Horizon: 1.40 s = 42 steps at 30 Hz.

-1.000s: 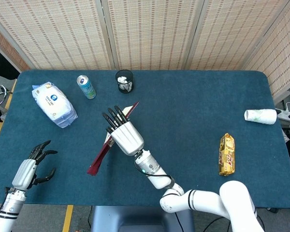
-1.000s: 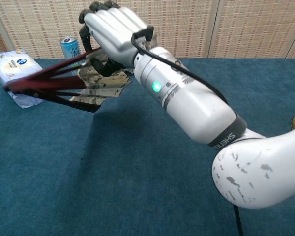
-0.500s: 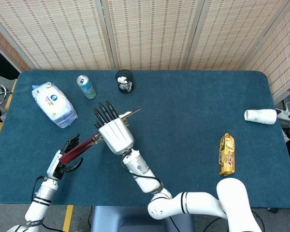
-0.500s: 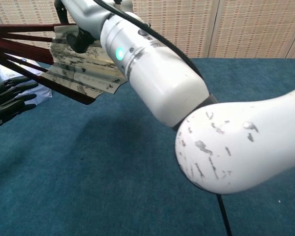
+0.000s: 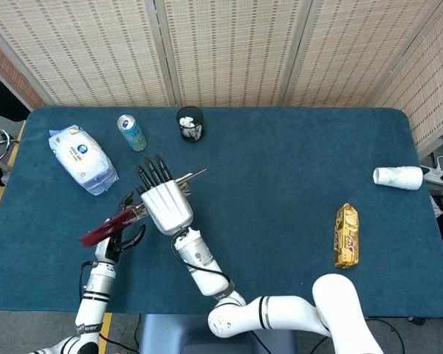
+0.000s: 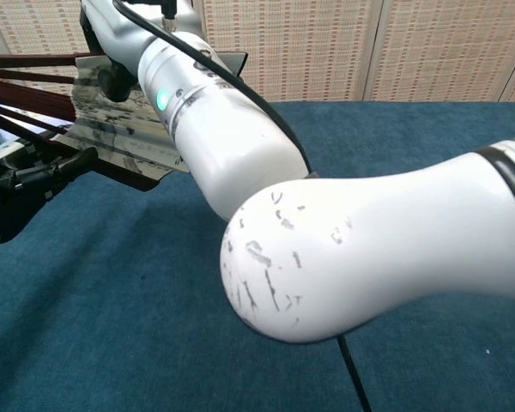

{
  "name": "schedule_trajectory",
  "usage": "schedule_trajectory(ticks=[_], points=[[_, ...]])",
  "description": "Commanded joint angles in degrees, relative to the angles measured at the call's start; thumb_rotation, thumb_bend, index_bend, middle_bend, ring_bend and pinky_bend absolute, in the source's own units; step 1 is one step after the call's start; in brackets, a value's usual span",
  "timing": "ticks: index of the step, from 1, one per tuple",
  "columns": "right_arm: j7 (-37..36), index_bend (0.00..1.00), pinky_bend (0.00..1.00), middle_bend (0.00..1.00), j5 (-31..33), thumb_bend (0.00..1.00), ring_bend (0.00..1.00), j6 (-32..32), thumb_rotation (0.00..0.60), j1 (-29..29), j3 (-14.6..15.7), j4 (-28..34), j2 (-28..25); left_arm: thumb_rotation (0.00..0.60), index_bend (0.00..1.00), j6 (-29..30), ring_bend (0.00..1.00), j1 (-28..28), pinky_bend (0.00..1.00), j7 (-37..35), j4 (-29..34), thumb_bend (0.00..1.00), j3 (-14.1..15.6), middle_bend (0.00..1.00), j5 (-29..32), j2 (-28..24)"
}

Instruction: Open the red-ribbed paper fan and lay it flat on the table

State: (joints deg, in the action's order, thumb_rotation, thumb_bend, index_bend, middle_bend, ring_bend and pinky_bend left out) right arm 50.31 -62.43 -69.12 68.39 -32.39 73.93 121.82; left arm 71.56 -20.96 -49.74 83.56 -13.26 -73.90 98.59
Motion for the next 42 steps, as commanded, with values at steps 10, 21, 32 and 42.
schedule_trajectory(ticks=[10, 21, 32, 42], points=[[-1.34, 0.59, 0.00, 0.12, 0.60, 0.72, 0.00, -1.40, 0.600, 0.45, -0.61, 1.88, -1.33, 0.600, 0.73, 2.45, 0.00, 0.32, 0.04, 3.94, -3.92, 0.74, -2.45, 0.12, 0.68, 2.99], [-3.94, 0.59, 0.00, 0.12, -1.60, 0.72, 0.00, -3.24, 0.600, -3.91, 2.19, 8.61, -8.55, 0.600, 0.73, 8.10, 0.00, -1.32, 0.04, 9.55, -15.38, 0.74, -5.33, 0.15, -2.93, 4.40], [-8.48, 0.59, 0.00, 0.12, -6.76, 0.72, 0.00, -5.47, 0.600, -11.48, 8.96, 15.85, -18.15, 0.600, 0.72, 12.72, 0.00, -3.95, 0.04, 13.18, -32.99, 0.74, -6.67, 0.16, -5.29, 6.18], [-12.04, 0.58, 0.00, 0.12, -13.45, 0.72, 0.00, -8.88, 0.600, -17.44, 17.41, 15.48, -20.56, 0.600, 0.72, 15.73, 0.00, -4.33, 0.04, 10.95, -47.83, 0.74, -4.08, 0.17, -7.10, 10.01]])
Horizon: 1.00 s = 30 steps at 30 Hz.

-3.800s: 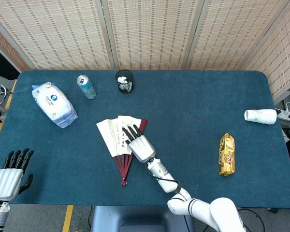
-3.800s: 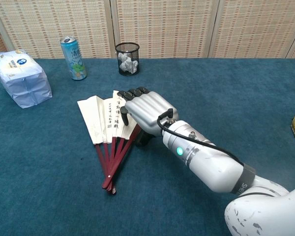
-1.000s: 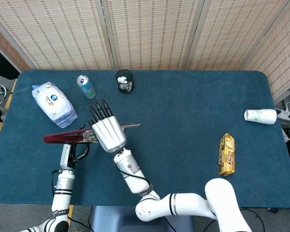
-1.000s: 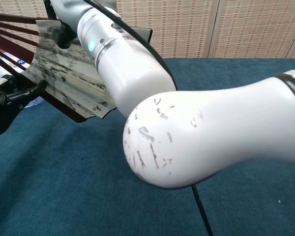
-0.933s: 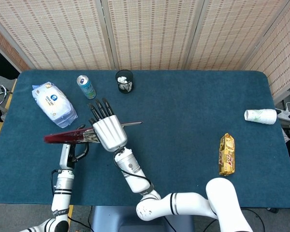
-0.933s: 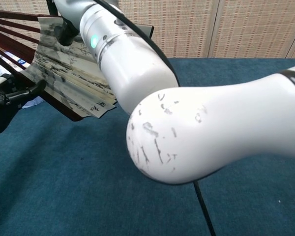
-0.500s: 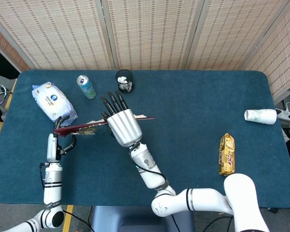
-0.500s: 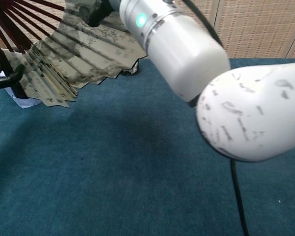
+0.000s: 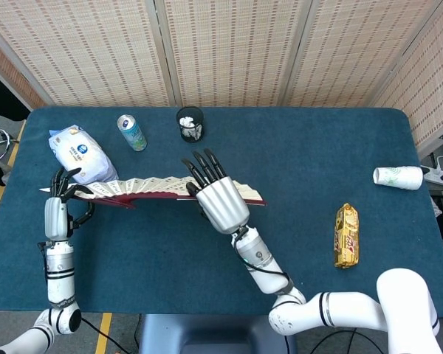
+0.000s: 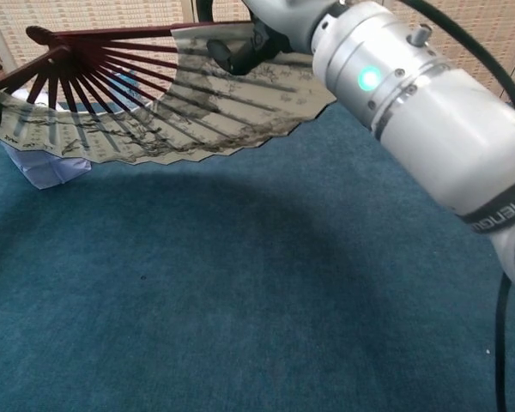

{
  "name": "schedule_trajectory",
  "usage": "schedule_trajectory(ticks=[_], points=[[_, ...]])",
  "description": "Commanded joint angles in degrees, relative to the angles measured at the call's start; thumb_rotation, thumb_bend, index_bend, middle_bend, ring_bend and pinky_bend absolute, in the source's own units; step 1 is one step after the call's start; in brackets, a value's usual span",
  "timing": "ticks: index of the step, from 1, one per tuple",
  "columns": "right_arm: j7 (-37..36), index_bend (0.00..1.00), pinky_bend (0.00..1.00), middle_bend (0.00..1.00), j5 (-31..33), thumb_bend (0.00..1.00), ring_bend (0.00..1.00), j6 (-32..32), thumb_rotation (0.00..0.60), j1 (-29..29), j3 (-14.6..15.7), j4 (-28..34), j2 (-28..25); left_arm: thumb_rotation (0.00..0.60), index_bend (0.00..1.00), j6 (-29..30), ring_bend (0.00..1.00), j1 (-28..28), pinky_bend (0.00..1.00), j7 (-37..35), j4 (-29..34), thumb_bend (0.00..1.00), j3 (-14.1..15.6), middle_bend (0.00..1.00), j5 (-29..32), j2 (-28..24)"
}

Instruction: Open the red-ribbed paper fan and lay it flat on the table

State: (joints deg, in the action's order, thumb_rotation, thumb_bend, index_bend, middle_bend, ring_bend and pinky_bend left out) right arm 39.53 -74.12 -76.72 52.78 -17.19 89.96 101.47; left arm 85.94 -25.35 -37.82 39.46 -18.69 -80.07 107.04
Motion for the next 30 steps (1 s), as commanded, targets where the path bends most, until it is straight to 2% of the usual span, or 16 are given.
schedule_trajectory(ticks=[1, 4, 6, 12, 16, 21, 25, 27, 30], points=[[-1.62, 0.58, 0.00, 0.12, -2.29, 0.72, 0.00, -1.63, 0.600, -2.43, 3.01, -0.75, -0.16, 0.600, 0.71, 1.70, 0.00, 0.22, 0.04, -1.21, -5.07, 0.74, 1.79, 0.17, -1.18, 1.99], [-2.88, 0.56, 0.00, 0.12, -4.32, 0.72, 0.00, -2.88, 0.600, -4.55, 5.89, -1.85, 0.13, 0.600, 0.69, 2.85, 0.00, 1.17, 0.03, -2.55, -9.47, 0.73, 3.68, 0.17, -2.25, 3.41], [-3.67, 0.53, 0.00, 0.12, -5.55, 0.72, 0.00, -3.58, 0.600, -6.09, 7.93, -2.81, 0.46, 0.600, 0.62, 3.41, 0.00, 2.06, 0.03, -2.82, -12.85, 0.70, 5.40, 0.16, -3.22, 4.45], [-8.32, 0.30, 0.00, 0.11, -8.81, 0.72, 0.00, -3.94, 0.600, -10.45, 14.00, -3.50, 0.69, 0.600, 0.37, 4.58, 0.00, 5.61, 0.02, -2.76, -21.75, 0.66, 10.10, 0.12, -5.70, 7.19], [-9.68, 0.15, 0.00, 0.11, -11.66, 0.72, 0.00, -4.32, 0.600, -13.40, 18.44, -3.07, -0.44, 0.600, 0.22, 5.99, 0.00, 8.36, 0.02, -3.02, -25.18, 0.65, 11.80, 0.09, -6.34, 8.63], [-10.00, 0.03, 0.00, 0.08, -14.25, 0.71, 0.00, -4.90, 0.600, -17.43, 23.08, -5.05, -0.73, 0.600, 0.13, 4.16, 0.00, 10.34, 0.02, -1.34, -28.81, 0.64, 13.75, 0.07, -7.07, 9.77], [-9.03, 0.00, 0.00, 0.03, -14.00, 0.61, 0.00, -3.12, 0.600, -19.59, 25.06, -6.19, -0.88, 0.600, 0.06, 1.77, 0.00, 11.21, 0.02, 1.30, -30.75, 0.63, 15.76, 0.04, -8.33, 9.85], [-8.78, 0.00, 0.00, 0.01, -13.88, 0.54, 0.00, -2.19, 0.600, -20.31, 25.33, -6.92, -0.83, 0.600, 0.03, 0.56, 0.00, 11.44, 0.02, 2.60, -31.14, 0.61, 16.58, 0.02, -8.83, 9.58], [-9.13, 0.00, 0.00, 0.00, -13.60, 0.50, 0.00, -1.06, 0.600, -21.00, 24.97, -7.30, -1.00, 0.600, 0.00, -1.40, 0.00, 11.62, 0.01, 4.54, -31.28, 0.56, 17.13, 0.00, -8.96, 8.81]])
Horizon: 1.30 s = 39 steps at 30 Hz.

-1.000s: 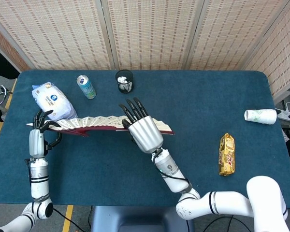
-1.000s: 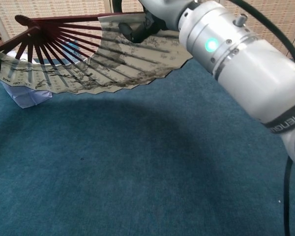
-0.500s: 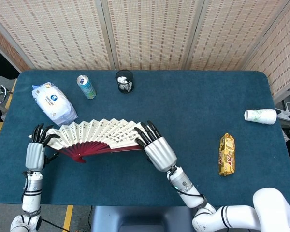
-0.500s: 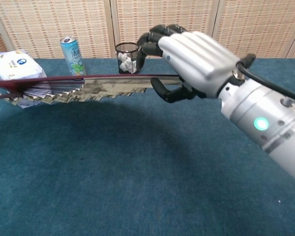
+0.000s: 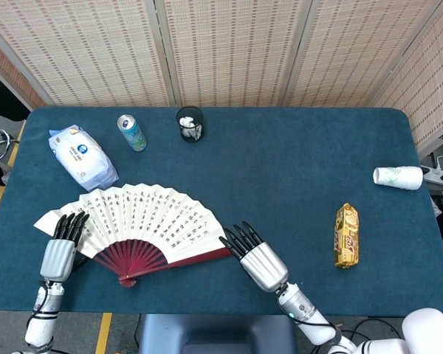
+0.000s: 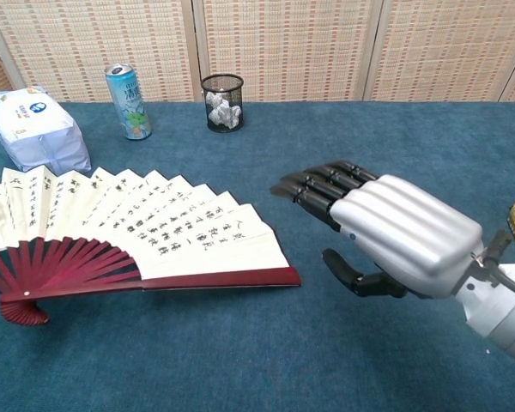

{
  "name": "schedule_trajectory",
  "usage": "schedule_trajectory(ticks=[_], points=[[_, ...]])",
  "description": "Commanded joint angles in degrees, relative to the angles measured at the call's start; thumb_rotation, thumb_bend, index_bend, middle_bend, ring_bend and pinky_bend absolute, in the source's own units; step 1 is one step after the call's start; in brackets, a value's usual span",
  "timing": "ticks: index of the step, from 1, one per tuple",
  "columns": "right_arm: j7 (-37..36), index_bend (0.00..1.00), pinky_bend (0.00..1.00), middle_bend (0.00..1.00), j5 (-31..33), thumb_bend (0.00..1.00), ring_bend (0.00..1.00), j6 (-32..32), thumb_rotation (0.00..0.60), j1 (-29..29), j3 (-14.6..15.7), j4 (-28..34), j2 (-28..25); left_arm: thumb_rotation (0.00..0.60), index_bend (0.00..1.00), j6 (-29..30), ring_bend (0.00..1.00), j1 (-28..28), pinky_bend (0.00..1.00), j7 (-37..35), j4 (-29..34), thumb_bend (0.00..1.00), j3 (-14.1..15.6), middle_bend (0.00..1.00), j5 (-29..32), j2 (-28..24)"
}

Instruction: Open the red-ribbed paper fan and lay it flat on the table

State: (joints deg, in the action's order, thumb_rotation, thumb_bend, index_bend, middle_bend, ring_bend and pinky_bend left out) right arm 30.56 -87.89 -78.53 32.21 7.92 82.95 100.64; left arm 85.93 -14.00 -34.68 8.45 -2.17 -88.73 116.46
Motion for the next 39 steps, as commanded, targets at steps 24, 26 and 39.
schedule_trajectory(ticks=[24, 26, 39], points=[[-1.93, 0.00, 0.00, 0.00, -2.86, 0.45, 0.00, -1.26, 0.600, -6.83, -2.26, 6.40, -11.17, 0.600, 0.00, -29.16, 0.00, -1.06, 0.02, 45.12, 79.67, 0.39, 3.35, 0.00, 12.82, -48.88], [-2.28, 0.00, 0.00, 0.00, -2.99, 0.45, 0.00, -1.35, 0.600, -7.27, -2.32, 6.95, -12.29, 0.600, 0.00, -33.99, 0.00, -3.34, 0.02, 44.89, 85.66, 0.38, 2.95, 0.00, 15.71, -53.41], [-8.30, 0.00, 0.00, 0.00, -3.55, 0.45, 0.00, -1.22, 0.600, -10.19, -2.58, 9.50, -18.73, 0.600, 0.00, -34.77, 0.00, -11.98, 0.02, 63.08, 78.66, 0.46, 2.89, 0.00, 33.14, -47.78]])
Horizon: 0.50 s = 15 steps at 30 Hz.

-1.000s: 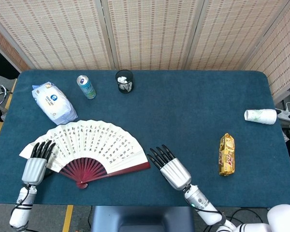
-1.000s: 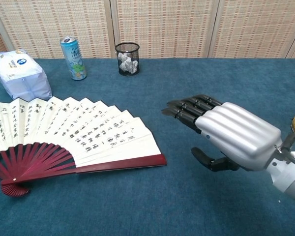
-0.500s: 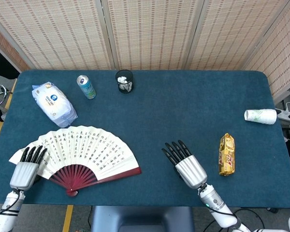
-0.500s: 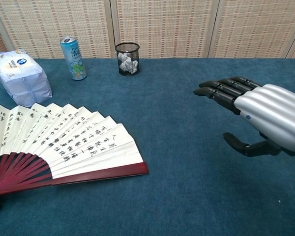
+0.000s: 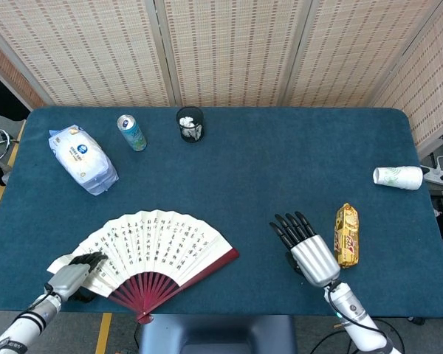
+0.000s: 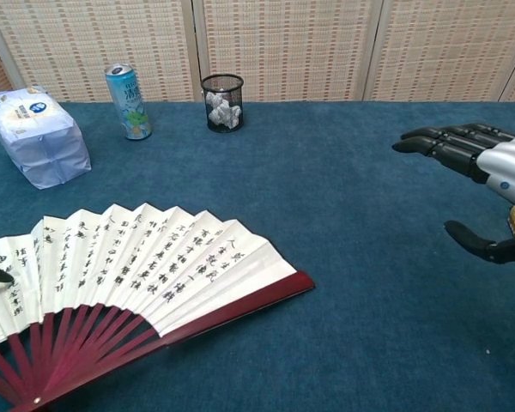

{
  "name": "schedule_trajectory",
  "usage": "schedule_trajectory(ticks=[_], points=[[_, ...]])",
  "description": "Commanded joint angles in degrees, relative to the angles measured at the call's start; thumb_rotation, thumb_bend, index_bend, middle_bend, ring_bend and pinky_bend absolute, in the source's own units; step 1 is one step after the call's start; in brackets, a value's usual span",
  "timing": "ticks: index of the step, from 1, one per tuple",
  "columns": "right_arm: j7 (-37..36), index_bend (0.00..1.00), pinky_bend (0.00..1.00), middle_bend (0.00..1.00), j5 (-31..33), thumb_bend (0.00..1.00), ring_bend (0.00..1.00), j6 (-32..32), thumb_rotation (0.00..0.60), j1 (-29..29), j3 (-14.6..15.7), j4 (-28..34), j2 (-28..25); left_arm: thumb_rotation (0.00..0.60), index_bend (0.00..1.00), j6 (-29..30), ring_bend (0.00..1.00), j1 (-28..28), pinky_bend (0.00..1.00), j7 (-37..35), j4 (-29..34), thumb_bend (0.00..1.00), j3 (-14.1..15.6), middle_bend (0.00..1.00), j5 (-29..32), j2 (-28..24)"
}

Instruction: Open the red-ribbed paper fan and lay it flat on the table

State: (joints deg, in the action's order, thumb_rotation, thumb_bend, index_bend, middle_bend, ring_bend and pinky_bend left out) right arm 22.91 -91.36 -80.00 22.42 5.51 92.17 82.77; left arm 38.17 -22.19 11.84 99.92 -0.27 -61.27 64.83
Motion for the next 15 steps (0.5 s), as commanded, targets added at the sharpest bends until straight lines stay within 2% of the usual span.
schedule_trajectory(ticks=[1, 2, 3, 5, 7, 10, 11, 13, 15], points=[[-0.99, 0.00, 0.00, 0.00, 0.01, 0.45, 0.00, 0.40, 0.600, -0.50, -0.32, 0.39, -1.06, 0.600, 0.00, 11.97, 0.00, -4.89, 0.02, 21.55, -12.30, 0.46, 2.02, 0.00, 9.44, 3.77], [-1.34, 0.00, 0.00, 0.00, 0.10, 0.45, 0.00, 0.58, 0.600, -0.58, -0.46, 0.48, -1.19, 0.600, 0.00, 12.06, 0.00, -5.82, 0.01, 24.77, -11.25, 0.46, 2.12, 0.00, 13.03, 3.99], [-1.73, 0.00, 0.00, 0.00, 0.16, 0.45, 0.00, 0.82, 0.600, -0.70, -0.59, 0.50, -1.25, 0.600, 0.00, 12.68, 0.00, -6.34, 0.01, 24.61, -9.06, 0.46, 0.88, 0.00, 15.69, 4.33], [-2.01, 0.00, 0.00, 0.00, 0.09, 0.45, 0.00, 1.13, 0.600, -0.96, -0.59, 0.30, -1.21, 0.600, 0.00, 13.62, 0.00, -5.87, 0.01, 20.08, -6.46, 0.46, -1.36, 0.00, 15.36, 3.88], [-2.01, 0.00, 0.00, 0.00, -0.07, 0.45, 0.00, 1.53, 0.600, -1.26, -0.34, 0.09, -1.28, 0.600, 0.00, 18.03, 0.00, -3.97, 0.00, 11.69, -5.88, 0.45, -4.26, 0.00, 6.92, 4.65], [-1.95, 0.00, 0.00, 0.00, -0.14, 0.45, 0.00, 1.65, 0.600, -1.40, -0.32, 0.03, -1.32, 0.600, 0.00, 20.99, 0.00, -2.59, 0.00, 7.25, -7.00, 0.44, -4.88, 0.00, 2.09, 5.61], [-1.85, 0.00, 0.00, 0.00, -0.13, 0.45, 0.00, 1.77, 0.600, -1.56, -0.30, -0.02, -1.35, 0.600, 0.00, 25.78, 0.00, -1.17, 0.00, 2.85, -8.45, 0.44, -5.79, 0.00, -3.25, 7.05], [-2.02, 0.00, 0.00, 0.00, 0.19, 0.45, 0.00, 2.26, 0.600, -1.84, -0.39, 0.23, -1.52, 0.600, 0.00, 34.73, 0.00, 1.15, 0.00, -4.01, -13.62, 0.44, -5.60, 0.00, -13.23, 10.35], [-2.38, 0.00, 0.00, 0.00, 0.35, 0.45, 0.00, 2.53, 0.600, -2.06, -0.59, 0.90, -1.93, 0.600, 0.00, 39.43, 0.00, 3.50, 0.00, -4.93, -17.54, 0.43, -3.56, 0.00, -17.42, 11.37]])
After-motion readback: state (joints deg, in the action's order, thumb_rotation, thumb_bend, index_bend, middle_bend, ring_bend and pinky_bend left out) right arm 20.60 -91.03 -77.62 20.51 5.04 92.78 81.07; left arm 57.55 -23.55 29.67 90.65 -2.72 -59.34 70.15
